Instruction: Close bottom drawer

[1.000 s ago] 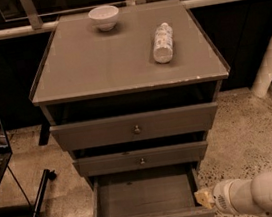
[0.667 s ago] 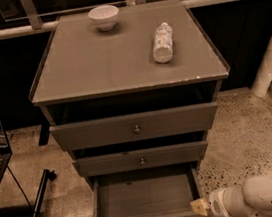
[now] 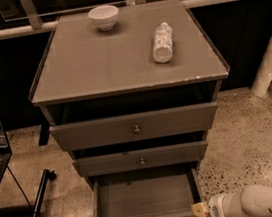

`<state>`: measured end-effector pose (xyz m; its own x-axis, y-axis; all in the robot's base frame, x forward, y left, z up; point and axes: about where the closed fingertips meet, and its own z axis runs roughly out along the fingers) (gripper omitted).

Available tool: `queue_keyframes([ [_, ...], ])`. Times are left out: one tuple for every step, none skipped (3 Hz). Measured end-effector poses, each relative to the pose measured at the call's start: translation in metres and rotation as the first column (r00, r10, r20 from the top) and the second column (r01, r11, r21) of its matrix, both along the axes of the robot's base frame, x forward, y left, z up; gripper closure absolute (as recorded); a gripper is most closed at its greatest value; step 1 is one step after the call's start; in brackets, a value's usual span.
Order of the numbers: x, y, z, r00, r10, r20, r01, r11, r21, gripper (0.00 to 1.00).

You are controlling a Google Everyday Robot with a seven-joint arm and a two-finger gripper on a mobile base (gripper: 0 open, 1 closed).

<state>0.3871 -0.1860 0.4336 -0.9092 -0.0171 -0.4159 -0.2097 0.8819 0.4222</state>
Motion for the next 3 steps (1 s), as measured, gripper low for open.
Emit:
queue_keyframes([
  [0.001, -0.016, -0.052, 0.9980, -0.063, -0.003, 0.063, 0.997, 0.038, 1.00],
  [0.005, -0.033, -0.109, 0.9980, -0.049, -0.039, 0.054, 0.990, 0.129, 1.00],
  [0.000, -0.029, -0.165, 0.9919, 0.010, -0.126, 0.020, 0.973, 0.228, 1.00],
])
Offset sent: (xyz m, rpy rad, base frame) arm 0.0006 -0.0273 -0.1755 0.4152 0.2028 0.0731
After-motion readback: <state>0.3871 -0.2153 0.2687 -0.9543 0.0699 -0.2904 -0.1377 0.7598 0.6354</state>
